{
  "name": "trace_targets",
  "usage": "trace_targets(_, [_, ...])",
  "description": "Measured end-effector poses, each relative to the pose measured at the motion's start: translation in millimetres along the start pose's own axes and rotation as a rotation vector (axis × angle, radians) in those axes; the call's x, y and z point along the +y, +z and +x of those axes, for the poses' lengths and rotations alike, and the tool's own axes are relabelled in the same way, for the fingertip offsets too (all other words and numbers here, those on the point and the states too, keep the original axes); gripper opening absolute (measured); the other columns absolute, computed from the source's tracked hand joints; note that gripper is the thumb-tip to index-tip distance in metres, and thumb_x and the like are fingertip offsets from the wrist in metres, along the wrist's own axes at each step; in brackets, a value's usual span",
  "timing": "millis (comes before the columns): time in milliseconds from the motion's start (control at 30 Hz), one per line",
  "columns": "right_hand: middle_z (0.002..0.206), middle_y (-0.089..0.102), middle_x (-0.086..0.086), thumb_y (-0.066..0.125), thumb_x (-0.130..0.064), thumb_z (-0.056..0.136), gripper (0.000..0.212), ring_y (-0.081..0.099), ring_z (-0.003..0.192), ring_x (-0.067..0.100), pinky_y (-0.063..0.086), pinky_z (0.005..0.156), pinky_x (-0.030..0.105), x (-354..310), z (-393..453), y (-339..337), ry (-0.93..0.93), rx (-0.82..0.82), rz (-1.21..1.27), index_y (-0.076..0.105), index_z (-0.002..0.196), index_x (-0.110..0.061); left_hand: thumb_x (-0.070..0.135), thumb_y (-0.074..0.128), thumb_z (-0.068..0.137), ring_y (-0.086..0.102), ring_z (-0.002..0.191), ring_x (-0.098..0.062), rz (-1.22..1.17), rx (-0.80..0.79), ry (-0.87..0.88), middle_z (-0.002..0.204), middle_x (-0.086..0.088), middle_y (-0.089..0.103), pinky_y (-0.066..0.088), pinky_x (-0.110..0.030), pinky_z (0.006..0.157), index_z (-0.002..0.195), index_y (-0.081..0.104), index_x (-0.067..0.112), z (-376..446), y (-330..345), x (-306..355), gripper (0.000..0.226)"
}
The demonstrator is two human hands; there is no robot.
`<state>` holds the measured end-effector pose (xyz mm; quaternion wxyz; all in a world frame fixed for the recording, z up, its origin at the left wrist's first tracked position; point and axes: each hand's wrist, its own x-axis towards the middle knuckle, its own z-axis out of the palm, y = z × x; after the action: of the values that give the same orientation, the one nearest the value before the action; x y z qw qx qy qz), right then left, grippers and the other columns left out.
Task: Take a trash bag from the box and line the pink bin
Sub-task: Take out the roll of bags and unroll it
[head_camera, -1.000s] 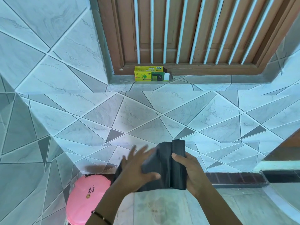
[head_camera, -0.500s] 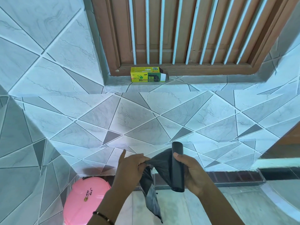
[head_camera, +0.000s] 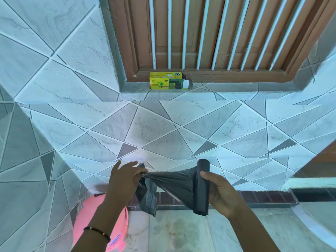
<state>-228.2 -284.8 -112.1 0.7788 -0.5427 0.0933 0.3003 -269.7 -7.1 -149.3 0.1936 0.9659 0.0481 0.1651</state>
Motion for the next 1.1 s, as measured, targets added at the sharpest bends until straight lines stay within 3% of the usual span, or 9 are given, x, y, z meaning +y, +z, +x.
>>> trace_targets(167, [0.102, 0.060, 0.020, 0.075, -0.025, 0.063, 0.052, 0.056, 0.092, 0.032, 0.049, 0.076, 0.040, 0.5, -1.5, -2.5, -0.010, -0.002, -0.001, 0.066, 0.106, 0.003, 0.043, 0.042, 0.078, 0.046, 0.131, -0.014, -0.020, -0.135, -0.071, 0.118, 0.007, 0.068, 0.019, -0.044, 0.113, 0.108, 0.069, 0.030, 2.5, -6.8, 6.0, 0.042])
trace_targets(267, [0.096, 0.065, 0.018, 0.069, -0.020, 0.071, 0.036, 0.063, 0.082, 0.029, 0.054, 0.070, 0.036, 1.4, -3.0, -1.1, -0.032, -0.011, 0.035, 0.070, 0.100, 0.001, 0.088, 0.042, 0.054, 0.014, 0.139, 0.000, -0.127, -0.371, -0.022, 0.135, 0.027, 0.037, 0.001, -0.041, 0.117, 0.134, 0.042, 0.037, -4.8, -5.5, 23.3, 0.095])
trace_targets(333, [0.089, 0.067, 0.016, 0.066, -0.021, 0.071, 0.032, 0.065, 0.072, 0.026, 0.056, 0.062, 0.033, 2.8, -3.5, 3.1, -0.033, -0.021, 0.058, 0.070, 0.096, -0.002, 0.092, 0.041, 0.047, 0.011, 0.138, 0.002, -0.311, -0.431, 0.020, 0.142, 0.025, 0.027, 0.007, -0.036, 0.118, 0.140, 0.033, 0.036, -10.2, -2.1, 47.1, 0.109])
trace_targets(400, [0.085, 0.068, 0.017, 0.068, -0.019, 0.071, 0.035, 0.066, 0.069, 0.025, 0.055, 0.057, 0.033, 4.5, -4.2, 8.9, -0.030, -0.035, 0.061, 0.068, 0.099, 0.001, 0.084, 0.054, 0.049, 0.024, 0.139, -0.003, -0.471, -0.466, 0.032, 0.146, 0.017, 0.035, 0.025, -0.037, 0.116, 0.139, 0.036, 0.034, -12.5, 1.3, 72.5, 0.104])
trace_targets(500, [0.091, 0.068, 0.020, 0.068, -0.020, 0.071, 0.037, 0.065, 0.074, 0.031, 0.054, 0.058, 0.035, 7.0, -5.1, 15.2, -0.008, -0.069, 0.067, 0.066, 0.101, 0.003, 0.055, 0.068, 0.061, 0.050, 0.119, -0.008, -0.566, -0.448, 0.087, 0.126, 0.012, 0.059, 0.046, -0.039, 0.098, 0.124, 0.053, 0.033, -12.7, 5.7, 97.4, 0.069])
trace_targets(600, [0.090, 0.069, 0.021, 0.065, -0.019, 0.077, 0.027, 0.066, 0.073, 0.032, 0.055, 0.061, 0.037, 6.9, -7.7, 16.7, -0.010, -0.084, 0.085, 0.066, 0.095, 0.001, 0.031, 0.069, 0.067, 0.062, 0.098, -0.011, -0.535, -0.394, 0.025, 0.102, 0.009, 0.070, 0.048, -0.037, 0.092, 0.110, 0.061, 0.030, -12.5, 9.8, 101.0, 0.043])
trace_targets(733, [0.073, 0.069, 0.015, 0.060, -0.019, 0.078, 0.022, 0.066, 0.062, 0.026, 0.055, 0.058, 0.035, 6.6, -7.0, 15.2, -0.002, -0.047, 0.133, 0.064, 0.089, -0.001, 0.026, 0.061, 0.081, 0.064, 0.091, -0.018, -0.334, -0.345, 0.021, 0.097, 0.005, 0.073, 0.050, -0.033, 0.085, 0.104, 0.065, 0.028, -11.7, 11.8, 95.0, 0.023])
trace_targets(967, [0.082, 0.071, 0.016, 0.069, -0.015, 0.068, 0.029, 0.065, 0.075, 0.031, 0.055, 0.067, 0.039, 9.0, -8.8, 10.9, 0.080, -0.016, 0.165, 0.065, 0.093, 0.000, 0.022, 0.045, 0.090, 0.061, 0.095, -0.018, -0.102, -0.266, 0.143, 0.097, 0.002, 0.072, 0.042, -0.024, 0.076, 0.099, 0.068, 0.021, -4.6, 0.2, 85.9, 0.025])
trace_targets(1100, [0.098, 0.071, 0.020, 0.080, -0.015, 0.063, 0.044, 0.067, 0.085, 0.033, 0.055, 0.076, 0.040, 6.2, -8.3, 2.7, 0.070, 0.019, 0.132, 0.067, 0.102, 0.001, 0.025, 0.042, 0.092, 0.060, 0.104, -0.018, -0.083, -0.205, 0.124, 0.107, 0.002, 0.071, 0.040, -0.023, 0.090, 0.105, 0.070, 0.021, -1.9, -13.4, 74.6, 0.031])
